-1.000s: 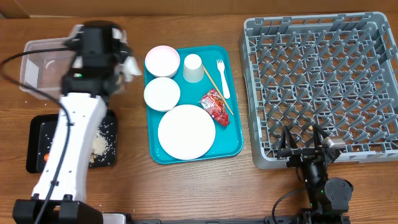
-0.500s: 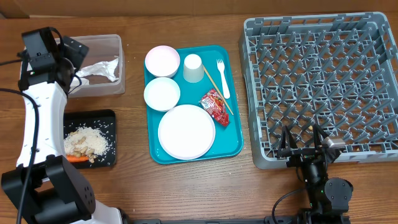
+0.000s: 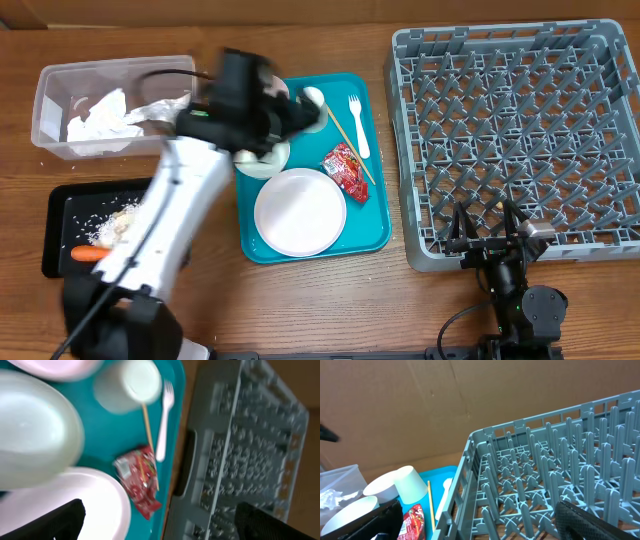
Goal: Sort waste into correct bins and load items into the dishwasher rack
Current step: 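Carry the napkins into the clear plastic bin and release, then reach the left gripper to the red snack wrapper and grasp it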
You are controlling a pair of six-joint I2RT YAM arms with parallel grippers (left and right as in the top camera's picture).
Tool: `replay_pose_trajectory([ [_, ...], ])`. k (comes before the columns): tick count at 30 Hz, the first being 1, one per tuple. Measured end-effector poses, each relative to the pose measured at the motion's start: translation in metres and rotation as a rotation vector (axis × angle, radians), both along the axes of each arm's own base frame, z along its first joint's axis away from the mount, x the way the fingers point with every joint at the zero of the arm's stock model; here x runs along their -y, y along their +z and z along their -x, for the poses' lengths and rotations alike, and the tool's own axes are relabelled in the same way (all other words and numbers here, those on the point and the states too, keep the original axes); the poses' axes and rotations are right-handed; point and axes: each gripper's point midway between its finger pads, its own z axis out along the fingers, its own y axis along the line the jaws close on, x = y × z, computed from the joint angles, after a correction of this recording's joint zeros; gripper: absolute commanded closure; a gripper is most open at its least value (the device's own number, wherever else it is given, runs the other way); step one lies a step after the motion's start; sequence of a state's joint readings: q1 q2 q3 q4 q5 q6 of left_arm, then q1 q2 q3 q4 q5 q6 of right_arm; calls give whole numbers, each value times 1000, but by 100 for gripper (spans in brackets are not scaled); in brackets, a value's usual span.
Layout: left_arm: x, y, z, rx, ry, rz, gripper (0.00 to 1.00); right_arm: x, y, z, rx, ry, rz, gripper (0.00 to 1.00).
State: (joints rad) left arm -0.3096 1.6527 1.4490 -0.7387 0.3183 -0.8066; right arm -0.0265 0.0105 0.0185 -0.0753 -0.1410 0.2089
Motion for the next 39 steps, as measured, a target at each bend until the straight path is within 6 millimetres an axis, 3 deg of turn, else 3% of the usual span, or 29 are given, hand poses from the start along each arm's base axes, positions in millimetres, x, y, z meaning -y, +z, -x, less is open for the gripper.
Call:
replay_pose_trajectory([
  [1, 27, -8, 8, -9, -24, -22, 6, 0, 0, 0, 0, 0, 0, 0],
  [4, 79, -39, 16, -25, -66, -57, 10, 0, 0, 0, 0, 0, 0, 0],
  [8, 110, -83, 28, -108, -79, -90, 12, 0, 0, 0, 0, 0, 0, 0],
  [9, 120, -102, 34, -141, -89, -105, 13, 0, 0, 0, 1, 0, 0, 0],
  [12, 125, -115, 36, -145, -120, -131, 12, 0, 0, 0, 0, 0, 0, 0],
  [25, 109, -118, 19, 117, -444, -409, 15, 0, 0, 0, 0, 0, 0, 0],
  [39, 121, -129, 37, 114, -560, -451, 17, 0, 0, 0, 0, 0, 0, 0],
])
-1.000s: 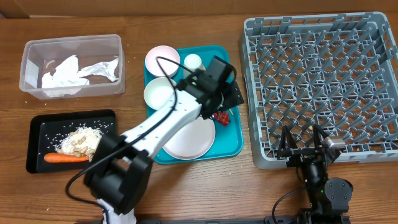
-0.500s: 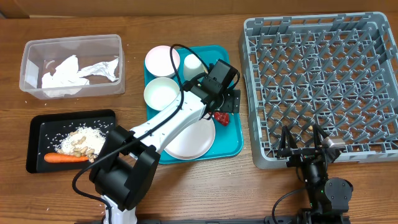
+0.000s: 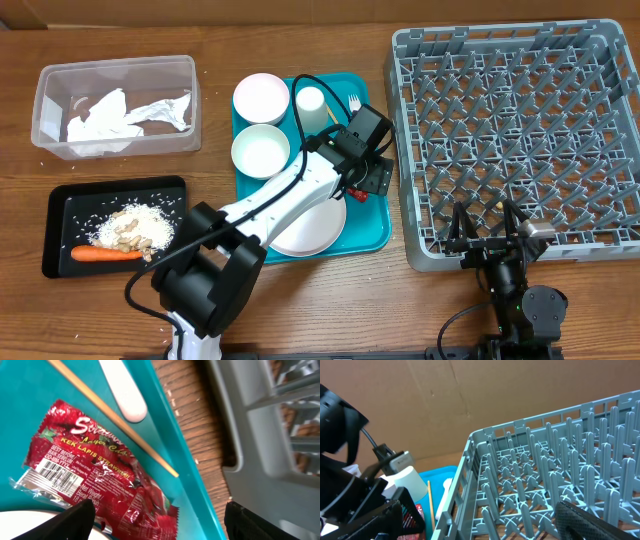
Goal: Sort waste into correct bins and load items into the dishwasher rack
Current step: 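Reach the left gripper to the red snack wrapper and grasp it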
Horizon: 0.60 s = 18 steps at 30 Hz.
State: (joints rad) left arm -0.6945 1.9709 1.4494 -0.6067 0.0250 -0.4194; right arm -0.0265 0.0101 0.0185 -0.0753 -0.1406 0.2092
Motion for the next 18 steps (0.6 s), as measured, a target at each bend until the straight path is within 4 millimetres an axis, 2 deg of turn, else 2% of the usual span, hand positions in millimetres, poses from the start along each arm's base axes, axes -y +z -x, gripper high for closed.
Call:
replay_pose_trajectory([
  [5, -3, -26, 4, -55, 21, -34, 23, 0, 0, 0, 0, 0, 0, 0],
  [10, -4, -28, 4, -59, 24, -36, 24, 0, 0, 0, 0, 0, 0, 0],
  [13, -3, -28, 5, -60, 22, -36, 31, 0, 0, 0, 1, 0, 0, 0],
  [18, 5, -28, 13, -63, -2, -41, 28, 0, 0, 0, 0, 1, 0, 0],
])
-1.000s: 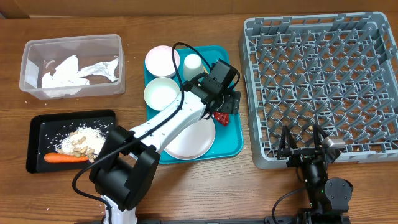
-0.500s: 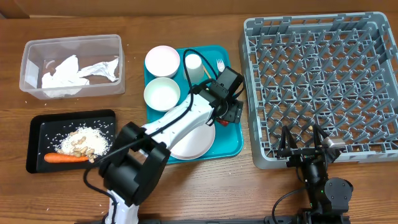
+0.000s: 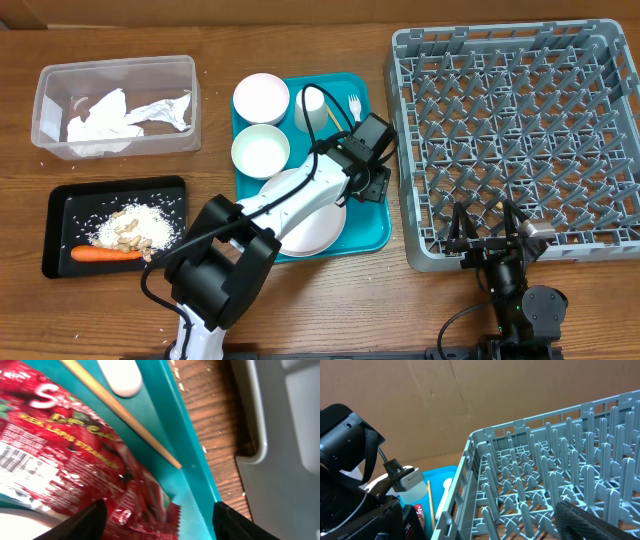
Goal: Sort waste into correct bins and load items into the dishwasher rack
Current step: 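Reach the left gripper to the red snack wrapper and grasp it, then carry the red wrapper left and drop it into the clear bin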
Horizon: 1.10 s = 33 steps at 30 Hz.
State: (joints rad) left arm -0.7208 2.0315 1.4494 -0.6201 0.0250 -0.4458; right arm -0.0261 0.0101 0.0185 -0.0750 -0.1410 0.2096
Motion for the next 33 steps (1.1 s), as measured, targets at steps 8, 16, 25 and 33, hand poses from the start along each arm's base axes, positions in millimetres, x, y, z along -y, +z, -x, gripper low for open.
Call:
replay_pose_trajectory([
  [8, 2, -15, 5, -22, -11, -20, 42, 0, 0, 0, 0, 0, 1, 0],
  [16, 3, -14, 4, -20, -8, -17, 67, 0, 0, 0, 0, 0, 0, 0],
  [25, 1, -8, 7, -42, -4, -35, 96, 0, 0, 0, 0, 0, 0, 0],
  [33, -19, 88, -15, 8, 67, -168, 96, 0, 0, 0, -1, -1, 0, 0],
])
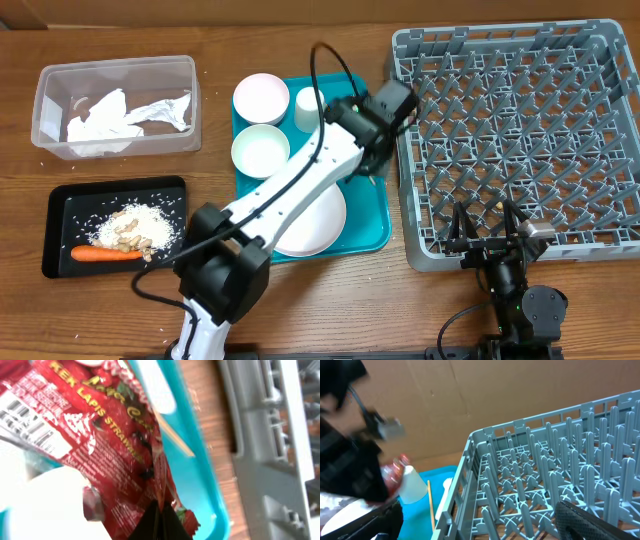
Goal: Sort waste into correct bins and load items into the dishwasher rack
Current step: 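Carry the red wrapper left and drop it into the clear bin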
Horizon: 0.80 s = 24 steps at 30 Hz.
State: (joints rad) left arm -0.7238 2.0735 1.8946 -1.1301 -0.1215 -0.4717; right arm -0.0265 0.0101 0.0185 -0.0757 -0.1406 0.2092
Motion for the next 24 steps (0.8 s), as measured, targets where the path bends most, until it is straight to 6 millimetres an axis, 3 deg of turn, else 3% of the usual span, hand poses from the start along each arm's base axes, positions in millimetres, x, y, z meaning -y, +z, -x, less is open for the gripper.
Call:
replay_pose_trajectory([
  [1, -12, 24, -10, 42, 45, -25, 96, 0, 0, 0, 1, 0, 0, 0],
  [3, -34, 52, -29, 97, 115, -36, 96, 0, 0, 0, 1, 0, 0, 0],
  [5, -73, 79, -62, 168, 231, -24, 96, 0, 0, 0, 0, 0, 0, 0],
  [7, -123, 89, -90, 204, 361, -24, 96, 0, 0, 0, 0, 0, 0, 0],
  [10, -217, 91, -119, 216, 595, -8, 96, 0, 0, 0, 1, 0, 0, 0],
  [11, -258, 92, -127, 225, 695, 7, 93, 0, 0, 0, 1, 0, 0, 0],
  [12, -298, 93, -132, 235, 789, 25, 85, 0, 0, 0, 0, 0, 0, 0],
  [13, -326, 94, -135, 244, 850, 50, 64, 0, 0, 0, 0, 0, 0, 0],
  [15, -368, 95, -137, 256, 940, 96, 0, 0, 0, 0, 0, 0, 0, 0],
  [16, -393, 91, -134, 242, 994, 131, 0, 0, 0, 0, 0, 0, 0, 0],
  [18, -420, 77, -130, 203, 1057, 170, 0, 0, 0, 0, 0, 0, 0, 0],
  [20, -432, 65, -125, 163, 1083, 176, 0, 0, 0, 0, 0, 0, 0, 0],
  [22, -437, 52, -119, 111, 1096, 183, 0, 0, 0, 0, 0, 0, 0, 0],
  [24, -425, 50, -119, 79, 1045, 211, 1, 0, 0, 0, 1, 0, 0, 0],
])
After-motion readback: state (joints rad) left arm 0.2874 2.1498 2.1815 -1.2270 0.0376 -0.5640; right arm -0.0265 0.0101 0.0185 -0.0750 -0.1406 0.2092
